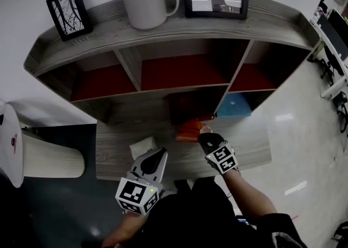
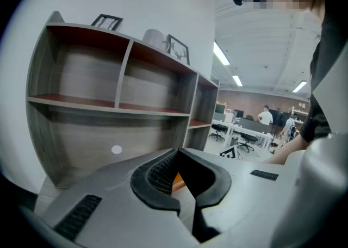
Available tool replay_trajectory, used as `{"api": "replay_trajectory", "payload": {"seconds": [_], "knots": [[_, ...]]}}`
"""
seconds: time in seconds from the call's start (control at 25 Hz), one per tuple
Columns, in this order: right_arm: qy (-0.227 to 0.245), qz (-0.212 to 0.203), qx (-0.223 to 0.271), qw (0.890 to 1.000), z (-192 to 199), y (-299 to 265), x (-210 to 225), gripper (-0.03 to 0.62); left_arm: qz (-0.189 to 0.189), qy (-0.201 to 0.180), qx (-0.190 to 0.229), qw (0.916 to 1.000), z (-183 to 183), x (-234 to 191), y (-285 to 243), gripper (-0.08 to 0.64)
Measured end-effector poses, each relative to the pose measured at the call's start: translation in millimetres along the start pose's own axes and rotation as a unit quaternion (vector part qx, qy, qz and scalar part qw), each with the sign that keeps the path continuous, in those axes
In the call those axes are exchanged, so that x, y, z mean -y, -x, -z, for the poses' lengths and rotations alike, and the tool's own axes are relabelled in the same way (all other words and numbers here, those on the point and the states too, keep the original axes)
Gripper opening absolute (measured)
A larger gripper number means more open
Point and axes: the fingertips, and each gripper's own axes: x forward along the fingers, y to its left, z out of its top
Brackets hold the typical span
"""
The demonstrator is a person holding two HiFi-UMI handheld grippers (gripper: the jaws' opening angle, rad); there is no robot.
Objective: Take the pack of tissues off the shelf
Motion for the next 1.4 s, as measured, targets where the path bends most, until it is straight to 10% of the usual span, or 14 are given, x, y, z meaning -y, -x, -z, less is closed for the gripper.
{"api": "replay_trajectory", "payload": {"seconds": [0.92,1.08,1.4], "knots": [[-0.104,-0.010,-0.089,0.991,52,19,-19,0.026,0.054,0.013,0.015,0.9984,-3,2,-8,0.012],[-0.142,-0.010,-0.111,0.984,64,27,-19,0.135,0.063,0.012,0.019,0.9978,-5,4,-10,0.012],[-0.154,0.008,-0.131,0.979,77,47,0,0.155,0.068,0.007,0.016,0.9975,-13,15,-25,0.012]]}}
